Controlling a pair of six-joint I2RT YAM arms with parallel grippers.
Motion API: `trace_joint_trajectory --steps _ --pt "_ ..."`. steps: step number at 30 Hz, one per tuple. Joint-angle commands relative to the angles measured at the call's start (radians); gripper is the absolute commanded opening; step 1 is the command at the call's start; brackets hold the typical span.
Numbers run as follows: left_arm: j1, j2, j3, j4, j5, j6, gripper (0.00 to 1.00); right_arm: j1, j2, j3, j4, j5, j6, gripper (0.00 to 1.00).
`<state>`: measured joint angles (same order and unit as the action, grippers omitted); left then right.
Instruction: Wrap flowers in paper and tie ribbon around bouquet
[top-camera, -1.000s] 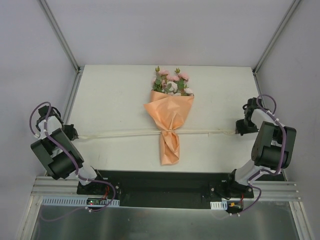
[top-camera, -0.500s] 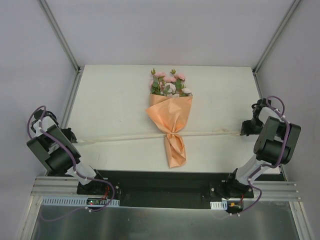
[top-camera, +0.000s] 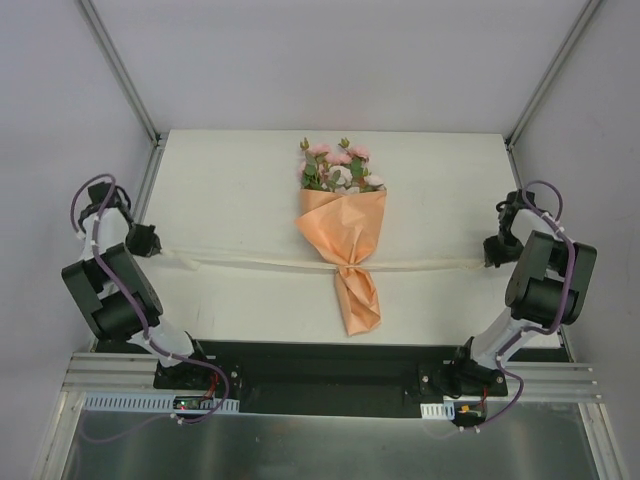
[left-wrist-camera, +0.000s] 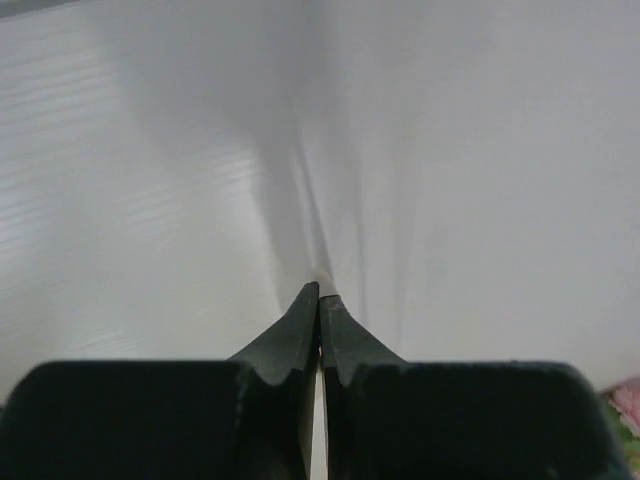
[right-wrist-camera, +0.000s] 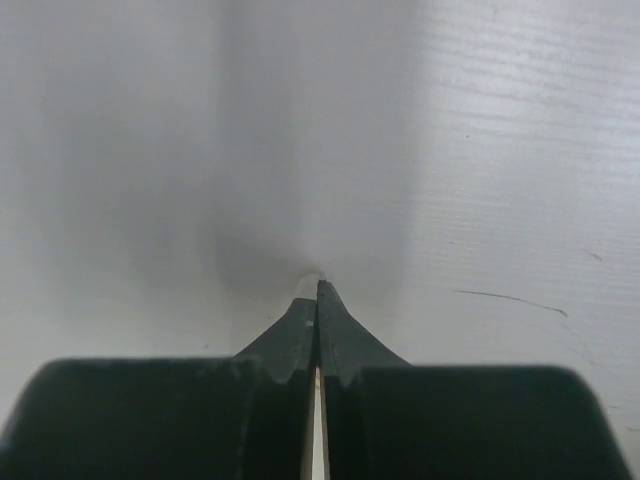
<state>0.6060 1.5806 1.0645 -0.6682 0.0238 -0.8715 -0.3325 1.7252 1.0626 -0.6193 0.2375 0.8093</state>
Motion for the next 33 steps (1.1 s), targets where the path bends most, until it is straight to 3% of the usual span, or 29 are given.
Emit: trace_joint_trajectory --steps 1,8,17,18,19,21,23,26,28,29,32,33 --pt "-0.185 -0.044 0.124 0.104 -0.019 0.093 0.0 0.064 -0.148 0.014 0.076 0.224 -0.117 0.0" --pt "-0.414 -0.166 0.115 0.102 0.142 0.221 0.0 0.168 -0.363 -0.053 -0.002 0.146 -0.347 0.01" --pt "-0.457 -0.39 -0.077 0.058 0.068 0.316 0.03 0.22 -0.446 -0.086 -0.102 0.072 -0.502 0.0" --pt "-0.457 -0.402 -0.087 0.018 0.029 0.309 0.14 0.23 -0.444 -0.076 -0.109 0.074 -0.506 0.0" --pt "-0.456 -0.418 -0.096 0.007 0.001 0.302 0.44 0.234 -0.441 -0.063 -0.118 0.077 -0.51 0.0" --pt "-0.457 -0.478 -0.119 -0.004 -0.056 0.293 0.71 0.251 -0.435 -0.05 -0.123 0.072 -0.518 0.0" --pt "-0.457 -0.527 -0.117 -0.01 -0.071 0.299 0.89 0.274 -0.435 -0.029 -0.137 0.072 -0.525 0.01" --pt "-0.494 -0.518 -0.086 -0.018 -0.039 0.354 0.97 0.299 -0.431 -0.016 -0.142 0.077 -0.532 0.0" --pt "-0.581 -0.469 -0.038 -0.051 -0.025 0.379 0.97 0.306 -0.426 -0.015 -0.14 0.063 -0.539 0.0" --pt "-0.615 -0.403 -0.022 -0.05 -0.025 0.391 0.92 0.312 -0.424 -0.013 -0.138 0.056 -0.544 0.0" --pt "-0.774 -0.221 0.066 -0.048 0.155 0.593 0.82 0.322 -0.429 -0.023 -0.12 0.008 -0.559 0.01" --pt "-0.811 -0.177 0.107 -0.054 0.191 0.761 0.71 0.323 -0.432 -0.026 -0.108 -0.015 -0.568 0.0"
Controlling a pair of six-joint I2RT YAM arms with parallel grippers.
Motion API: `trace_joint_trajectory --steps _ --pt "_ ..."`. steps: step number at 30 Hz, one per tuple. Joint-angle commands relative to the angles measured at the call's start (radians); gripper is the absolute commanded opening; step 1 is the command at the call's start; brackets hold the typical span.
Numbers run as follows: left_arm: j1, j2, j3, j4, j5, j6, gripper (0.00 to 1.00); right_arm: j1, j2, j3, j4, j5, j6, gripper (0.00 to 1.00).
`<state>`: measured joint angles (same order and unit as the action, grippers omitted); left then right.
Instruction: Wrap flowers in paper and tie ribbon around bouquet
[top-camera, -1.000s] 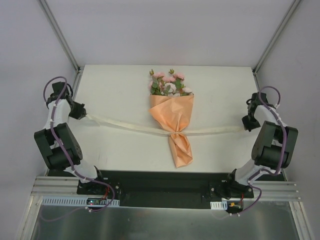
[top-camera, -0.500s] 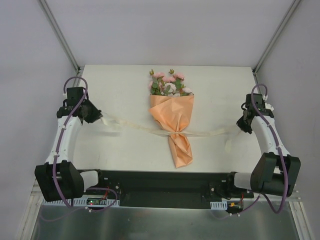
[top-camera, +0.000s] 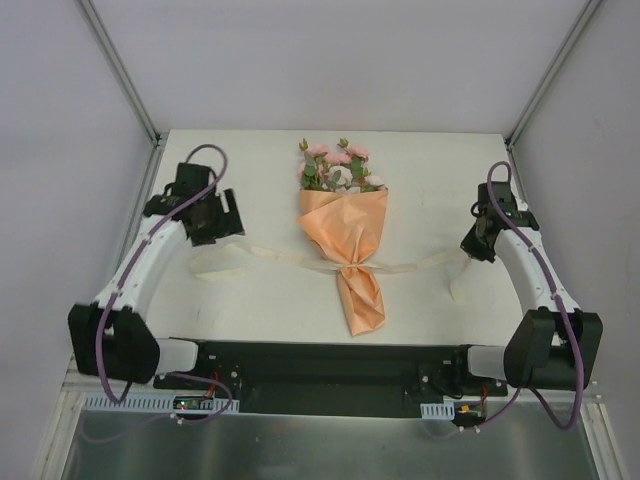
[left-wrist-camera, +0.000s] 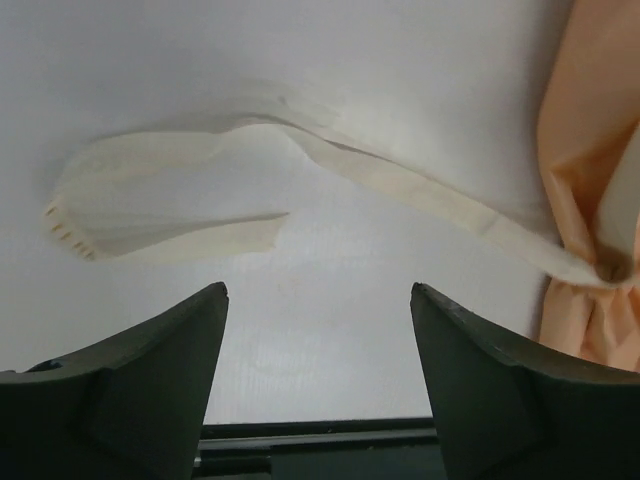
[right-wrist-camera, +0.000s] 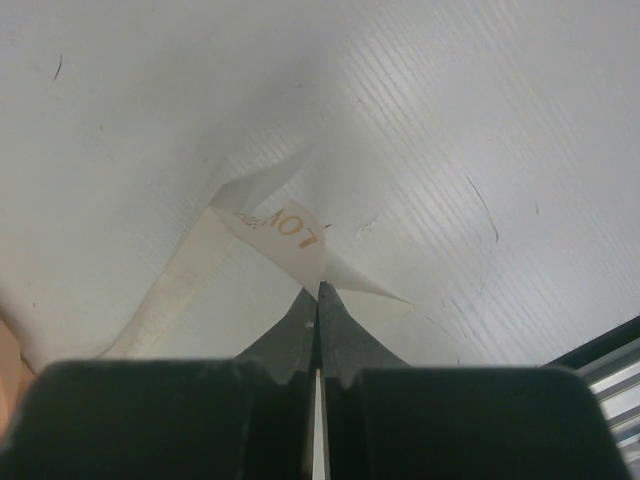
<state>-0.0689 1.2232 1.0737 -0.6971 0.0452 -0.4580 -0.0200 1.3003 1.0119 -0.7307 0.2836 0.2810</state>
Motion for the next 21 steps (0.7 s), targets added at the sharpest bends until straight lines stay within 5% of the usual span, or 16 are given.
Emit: trace_joint_trajectory --steps 1,5,11,21 --pt "-0.222 0.253 0.118 -0.048 0.077 0.401 0.71 0.012 -0.012 0.024 0.005 -0.066 -0.04 0.0" --pt "-0.339 0.329 0.091 0.052 -0.103 0.736 0.8 0.017 -0.03 0.011 0.016 -0.086 -0.049 0.0" --pt "-0.341 0.435 0.14 0.108 0.057 0.976 0.88 0.018 -0.041 0.004 0.034 -0.132 -0.051 0.0" --pt "-0.324 0.617 0.195 0.111 0.196 1.047 0.85 0.018 -0.044 -0.006 0.057 -0.169 -0.046 0.01"
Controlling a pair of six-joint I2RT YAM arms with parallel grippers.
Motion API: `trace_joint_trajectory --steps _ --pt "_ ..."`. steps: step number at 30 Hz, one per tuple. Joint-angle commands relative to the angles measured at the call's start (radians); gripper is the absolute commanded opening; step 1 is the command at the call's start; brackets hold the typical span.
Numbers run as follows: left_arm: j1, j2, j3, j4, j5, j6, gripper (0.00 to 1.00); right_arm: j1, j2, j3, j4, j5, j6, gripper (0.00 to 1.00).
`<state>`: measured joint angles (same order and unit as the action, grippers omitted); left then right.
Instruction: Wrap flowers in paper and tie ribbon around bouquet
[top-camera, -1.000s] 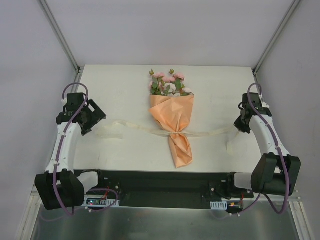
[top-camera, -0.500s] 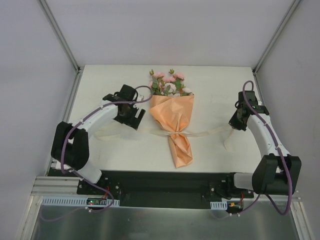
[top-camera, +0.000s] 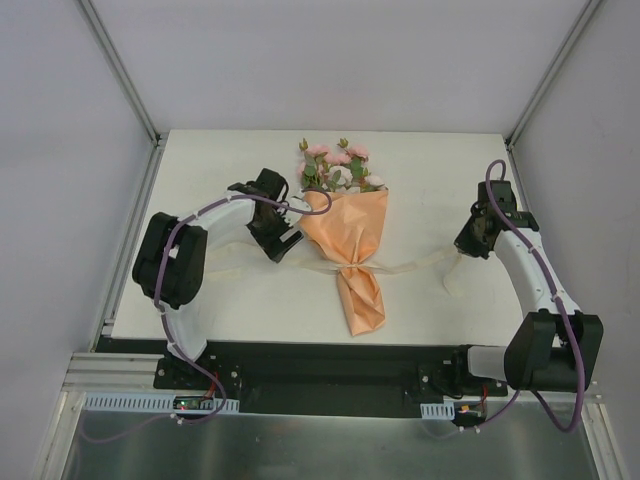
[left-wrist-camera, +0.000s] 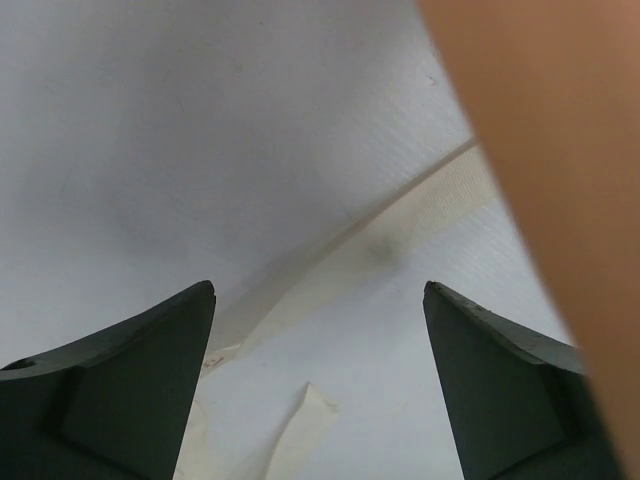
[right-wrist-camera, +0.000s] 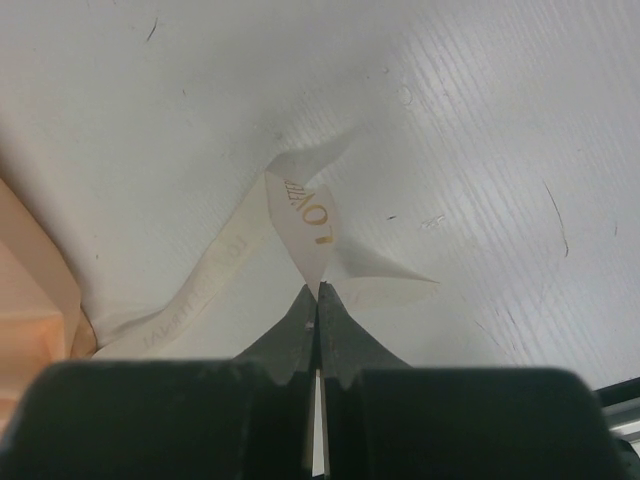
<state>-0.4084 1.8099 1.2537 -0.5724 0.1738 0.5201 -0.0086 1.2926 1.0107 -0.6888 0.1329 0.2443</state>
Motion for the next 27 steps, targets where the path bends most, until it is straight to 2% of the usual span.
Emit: trace_joint_trajectory --steps 1,5,6,7,8,9,11,12,15,17,19,22,24,27 --pt "0.016 0.051 0.01 -0.014 0.059 0.066 0.84 0.007 -0.035 -0.004 0.017 -0.022 -0.011 0.01" --pt "0.008 0.072 -0.045 0.02 0.02 0.02 0.78 0.007 -0.035 -0.003 0.02 -0.022 -0.008 0.0" --pt "0.006 0.072 -0.053 0.029 -0.002 0.009 0.69 0.007 -0.035 -0.001 0.021 -0.022 -0.007 0.0" --pt "0.005 0.06 -0.062 0.038 -0.007 -0.005 0.67 0.007 -0.036 -0.004 0.021 -0.021 -0.007 0.0" --pt "0.003 0.052 -0.085 0.061 -0.014 -0.018 0.61 0.007 -0.038 -0.004 0.021 -0.019 -0.007 0.0" --pt "-0.001 0.051 -0.094 0.071 -0.032 -0.032 0.45 0.007 -0.041 -0.006 0.02 -0.013 -0.008 0.0" --pt "-0.007 0.051 -0.12 0.086 -0.054 -0.067 0.38 0.024 -0.049 -0.007 0.017 -0.001 -0.007 0.0" --pt "-0.01 0.051 -0.129 0.094 -0.054 -0.077 0.24 0.024 -0.05 -0.007 0.015 0.004 -0.007 0.0" --pt "-0.018 0.019 -0.168 0.109 -0.062 -0.126 0.17 0.029 -0.067 -0.007 0.008 0.01 -0.005 0.0" --pt "-0.023 -0.027 -0.192 0.109 -0.054 -0.147 0.06 0.036 -0.075 -0.003 -0.008 0.008 -0.01 0.01" --pt "-0.023 -0.125 -0.214 0.102 -0.031 -0.181 0.03 0.045 -0.081 0.006 -0.031 0.008 -0.013 0.0" --pt "-0.024 -0.285 -0.237 0.082 0.087 -0.268 0.0 0.062 -0.104 0.014 -0.054 -0.01 -0.017 0.0" --pt "-0.033 -0.399 -0.257 0.085 0.258 -0.319 0.0 0.068 -0.134 0.012 -0.06 -0.053 -0.04 0.0" --pt "-0.102 -0.513 -0.3 0.155 0.364 -0.39 0.0 0.093 -0.167 -0.009 -0.058 -0.111 -0.075 0.01"
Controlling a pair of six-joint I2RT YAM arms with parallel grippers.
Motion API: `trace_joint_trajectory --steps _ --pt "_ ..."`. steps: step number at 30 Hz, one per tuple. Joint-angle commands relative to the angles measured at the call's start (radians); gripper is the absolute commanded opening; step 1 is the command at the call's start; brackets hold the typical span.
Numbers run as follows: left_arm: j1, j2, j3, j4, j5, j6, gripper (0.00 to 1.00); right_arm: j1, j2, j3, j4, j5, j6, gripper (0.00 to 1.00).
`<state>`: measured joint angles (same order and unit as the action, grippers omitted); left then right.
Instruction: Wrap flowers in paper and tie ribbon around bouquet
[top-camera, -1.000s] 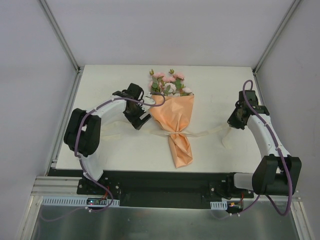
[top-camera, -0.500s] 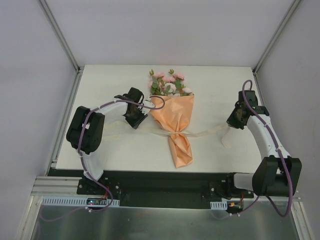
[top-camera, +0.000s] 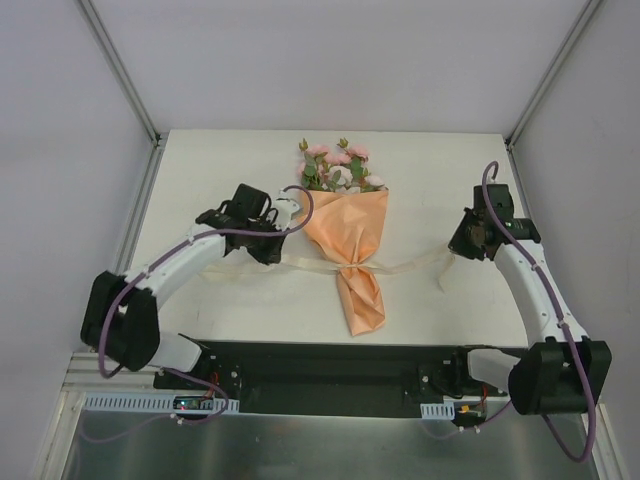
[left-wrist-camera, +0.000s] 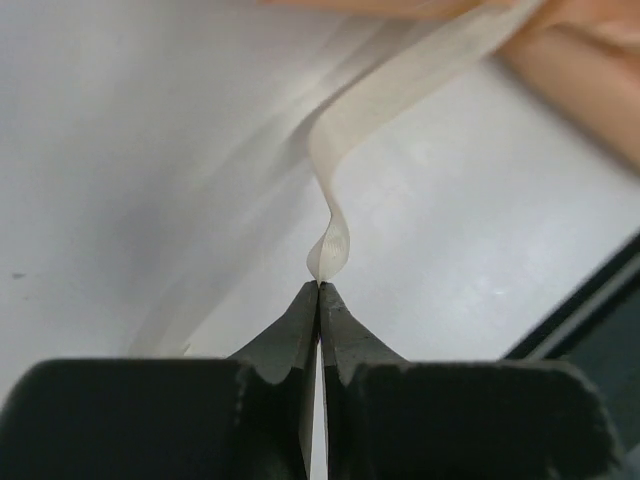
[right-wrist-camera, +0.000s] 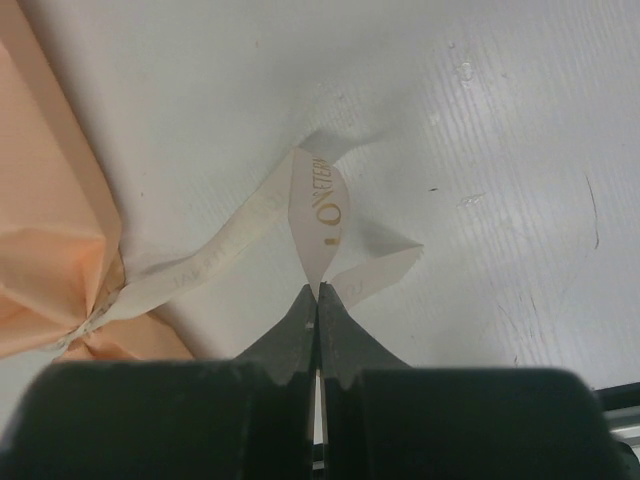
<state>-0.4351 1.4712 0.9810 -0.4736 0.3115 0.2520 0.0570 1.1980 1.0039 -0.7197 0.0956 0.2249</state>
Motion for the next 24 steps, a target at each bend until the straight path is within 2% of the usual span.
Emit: trace_joint_trajectory --steps 1,4,5,8,10,12,16,19,24 --pt "-0.136 -0.193 -0.031 0.111 0.23 -0.147 0.0 0.032 -0.092 -0.008 -0.023 -0.086 -0.062 0.0" --pt "-0.206 -0.221 -0.022 0.246 0.288 -0.25 0.0 0.061 -0.118 -0.016 0.005 -0.178 -0.088 0.0" --pt "-0.221 -0.226 -0.024 0.338 0.288 -0.249 0.0 0.067 -0.123 -0.016 0.014 -0.212 -0.094 0.0" --pt "-0.251 -0.227 -0.025 0.455 0.268 -0.35 0.0 0.101 -0.117 0.005 0.023 -0.276 -0.111 0.0" --pt "-0.261 -0.221 -0.053 0.594 0.291 -0.407 0.0 0.13 -0.109 0.039 0.025 -0.296 -0.111 0.0" --pt "-0.281 -0.207 -0.071 0.68 0.272 -0.425 0.0 0.156 -0.091 0.058 0.028 -0.313 -0.11 0.0" --pt "-0.297 -0.158 -0.096 0.751 0.282 -0.491 0.0 0.201 -0.043 0.111 0.043 -0.358 -0.096 0.0" --pt "-0.326 -0.141 -0.12 0.779 0.235 -0.508 0.0 0.251 0.017 0.156 0.062 -0.393 -0.072 0.0" --pt "-0.361 -0.239 -0.286 0.952 0.109 -0.53 0.0 0.326 0.104 0.232 0.097 -0.373 0.051 0.0"
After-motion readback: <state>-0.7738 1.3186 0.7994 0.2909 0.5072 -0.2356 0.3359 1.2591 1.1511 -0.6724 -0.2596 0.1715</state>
